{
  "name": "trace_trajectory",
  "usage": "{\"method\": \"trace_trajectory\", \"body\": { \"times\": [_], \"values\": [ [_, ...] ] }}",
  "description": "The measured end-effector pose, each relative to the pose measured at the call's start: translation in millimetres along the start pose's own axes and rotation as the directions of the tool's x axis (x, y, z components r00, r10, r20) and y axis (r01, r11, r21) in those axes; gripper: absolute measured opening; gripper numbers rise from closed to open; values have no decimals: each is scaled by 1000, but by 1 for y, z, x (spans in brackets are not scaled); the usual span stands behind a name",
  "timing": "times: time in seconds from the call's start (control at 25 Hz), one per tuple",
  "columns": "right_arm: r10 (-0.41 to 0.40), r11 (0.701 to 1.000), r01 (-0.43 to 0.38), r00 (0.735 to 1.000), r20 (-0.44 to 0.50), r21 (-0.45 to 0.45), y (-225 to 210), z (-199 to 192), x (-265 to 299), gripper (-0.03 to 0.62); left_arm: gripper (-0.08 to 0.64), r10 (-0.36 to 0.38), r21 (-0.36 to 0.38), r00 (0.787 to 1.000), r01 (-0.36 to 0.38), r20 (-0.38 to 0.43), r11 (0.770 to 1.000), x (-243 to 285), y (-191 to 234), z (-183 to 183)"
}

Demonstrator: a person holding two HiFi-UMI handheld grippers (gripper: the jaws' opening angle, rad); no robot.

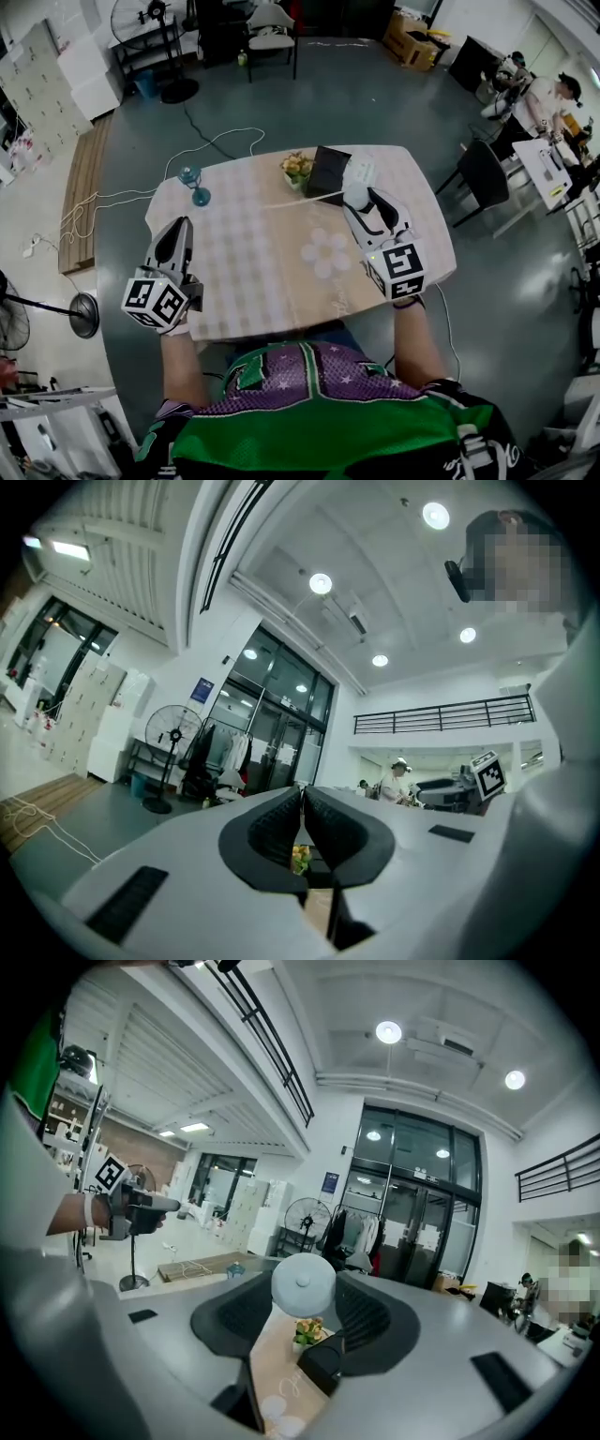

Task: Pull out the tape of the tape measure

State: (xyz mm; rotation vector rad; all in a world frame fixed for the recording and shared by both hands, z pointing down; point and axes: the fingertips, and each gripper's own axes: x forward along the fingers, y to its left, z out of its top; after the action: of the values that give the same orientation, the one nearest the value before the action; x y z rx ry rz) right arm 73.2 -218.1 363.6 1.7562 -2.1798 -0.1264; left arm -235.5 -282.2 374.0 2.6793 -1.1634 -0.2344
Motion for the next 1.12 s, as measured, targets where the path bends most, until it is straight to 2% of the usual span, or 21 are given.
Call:
{"method": "trace_trajectory", "body": {
  "times": [0.28,0.52,1.0,1.12],
  "values": [
    [-5,1000,5,1000,-27,15,2,-8,-2,218,32,-31,-4,999,31,-19,1000,1,-6,-9],
    [11,999,-9,998,-60,32,7,-23,9,218,32,-3,-4,999,3,-41,1000,2,3,-22],
    [49,994,-33,987,-150,102,6,-79,46,218,32,43,123,985,-22,-168,992,19,21,-66],
    [67,991,-44,981,-184,126,8,-99,55,218,32,50,130,979,-25,-197,991,25,24,-79]
  ]
}}
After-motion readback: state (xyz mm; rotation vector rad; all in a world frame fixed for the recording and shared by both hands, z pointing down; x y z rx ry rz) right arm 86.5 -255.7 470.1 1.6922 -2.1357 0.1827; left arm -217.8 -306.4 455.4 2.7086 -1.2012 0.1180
